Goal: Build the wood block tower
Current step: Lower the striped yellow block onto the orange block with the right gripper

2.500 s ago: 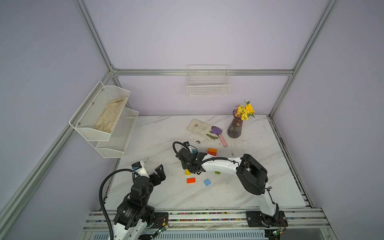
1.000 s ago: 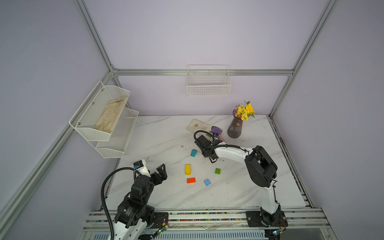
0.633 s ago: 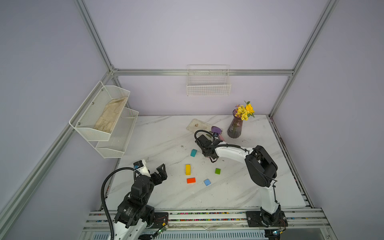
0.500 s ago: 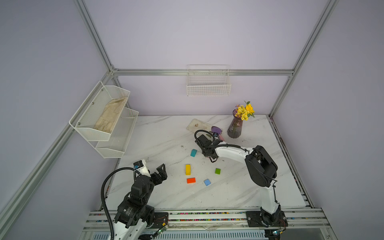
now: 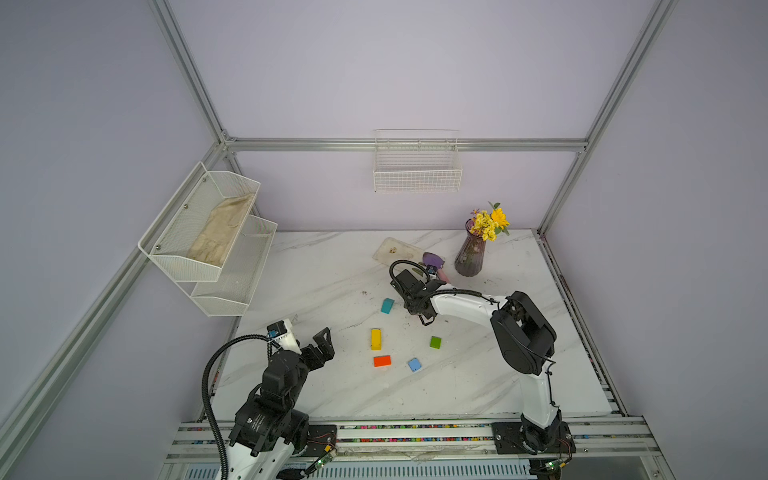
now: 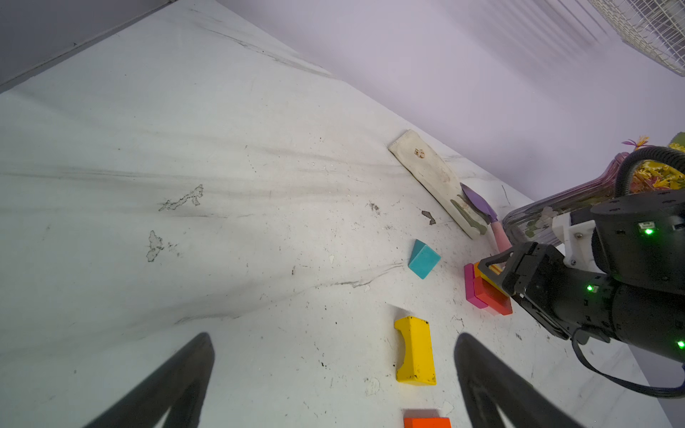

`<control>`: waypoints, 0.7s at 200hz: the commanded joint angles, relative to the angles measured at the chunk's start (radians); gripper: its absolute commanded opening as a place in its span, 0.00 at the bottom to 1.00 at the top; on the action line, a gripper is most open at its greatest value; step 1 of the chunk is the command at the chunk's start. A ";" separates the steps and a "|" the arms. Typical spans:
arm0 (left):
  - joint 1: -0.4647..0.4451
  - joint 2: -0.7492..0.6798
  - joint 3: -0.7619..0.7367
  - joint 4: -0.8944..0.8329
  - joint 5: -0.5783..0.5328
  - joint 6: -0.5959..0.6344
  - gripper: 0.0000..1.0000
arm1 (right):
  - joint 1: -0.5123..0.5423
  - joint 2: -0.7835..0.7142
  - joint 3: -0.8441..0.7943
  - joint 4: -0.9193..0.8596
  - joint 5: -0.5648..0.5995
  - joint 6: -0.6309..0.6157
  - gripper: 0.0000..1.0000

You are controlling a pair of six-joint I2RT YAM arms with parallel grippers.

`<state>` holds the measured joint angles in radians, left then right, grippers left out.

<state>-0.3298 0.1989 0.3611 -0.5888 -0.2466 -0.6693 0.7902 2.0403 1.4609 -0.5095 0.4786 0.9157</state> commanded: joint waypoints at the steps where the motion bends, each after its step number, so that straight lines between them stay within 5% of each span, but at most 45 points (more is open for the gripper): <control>1: -0.003 0.004 -0.022 0.035 -0.002 0.012 1.00 | -0.005 -0.022 -0.024 -0.032 0.003 0.024 0.40; 140: -0.003 0.004 -0.022 0.035 0.001 0.011 1.00 | -0.005 -0.060 -0.058 -0.005 0.000 0.006 0.48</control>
<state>-0.3298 0.1989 0.3611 -0.5888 -0.2462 -0.6693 0.7902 2.0075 1.4132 -0.5034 0.4793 0.9142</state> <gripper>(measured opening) 0.997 0.619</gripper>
